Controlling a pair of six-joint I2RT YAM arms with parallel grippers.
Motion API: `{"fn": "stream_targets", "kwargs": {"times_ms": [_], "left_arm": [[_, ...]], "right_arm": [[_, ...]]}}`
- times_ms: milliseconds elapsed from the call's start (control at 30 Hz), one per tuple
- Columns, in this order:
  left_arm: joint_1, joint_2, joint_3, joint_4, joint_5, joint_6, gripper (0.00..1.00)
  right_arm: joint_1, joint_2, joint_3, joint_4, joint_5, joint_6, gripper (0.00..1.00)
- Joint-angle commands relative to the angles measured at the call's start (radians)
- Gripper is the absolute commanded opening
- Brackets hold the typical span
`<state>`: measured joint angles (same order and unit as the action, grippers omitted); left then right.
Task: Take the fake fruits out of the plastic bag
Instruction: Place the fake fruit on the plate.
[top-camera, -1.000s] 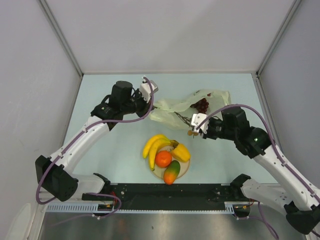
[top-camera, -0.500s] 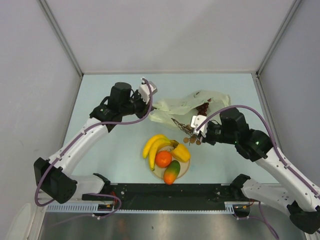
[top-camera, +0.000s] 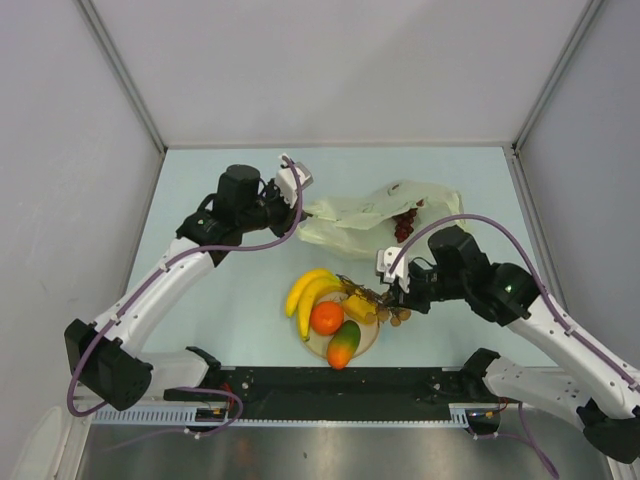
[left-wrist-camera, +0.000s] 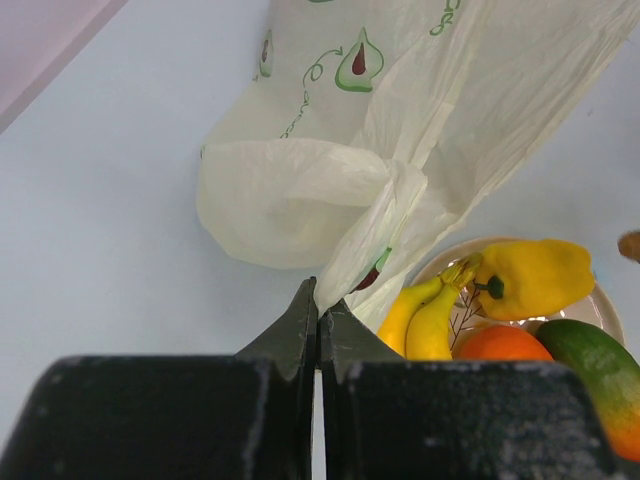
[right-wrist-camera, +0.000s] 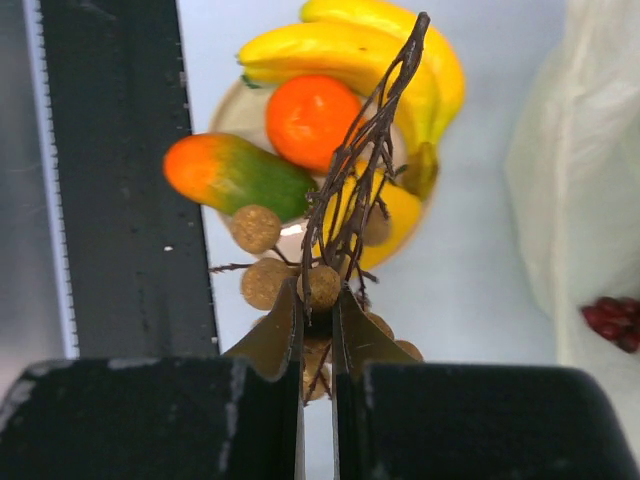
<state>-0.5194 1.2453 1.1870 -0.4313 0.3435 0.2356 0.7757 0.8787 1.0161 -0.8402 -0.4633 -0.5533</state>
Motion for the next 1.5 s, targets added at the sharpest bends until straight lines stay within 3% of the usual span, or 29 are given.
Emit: {"fn": "stream_targets", "kwargs": {"times_ms": [0,1467], "left_arm": [[0.005,-0.012,0.006,0.034,0.012,-0.009,0.00],[0.041,-0.129,-0.153,0.058,0.051,-0.067,0.01]], "right_arm": [[0.017,0.005,-0.034,0.007,-0.073,0.085,0.00],[0.109,0.286,-0.162,0.300,-0.055,0.271,0.02]]}}
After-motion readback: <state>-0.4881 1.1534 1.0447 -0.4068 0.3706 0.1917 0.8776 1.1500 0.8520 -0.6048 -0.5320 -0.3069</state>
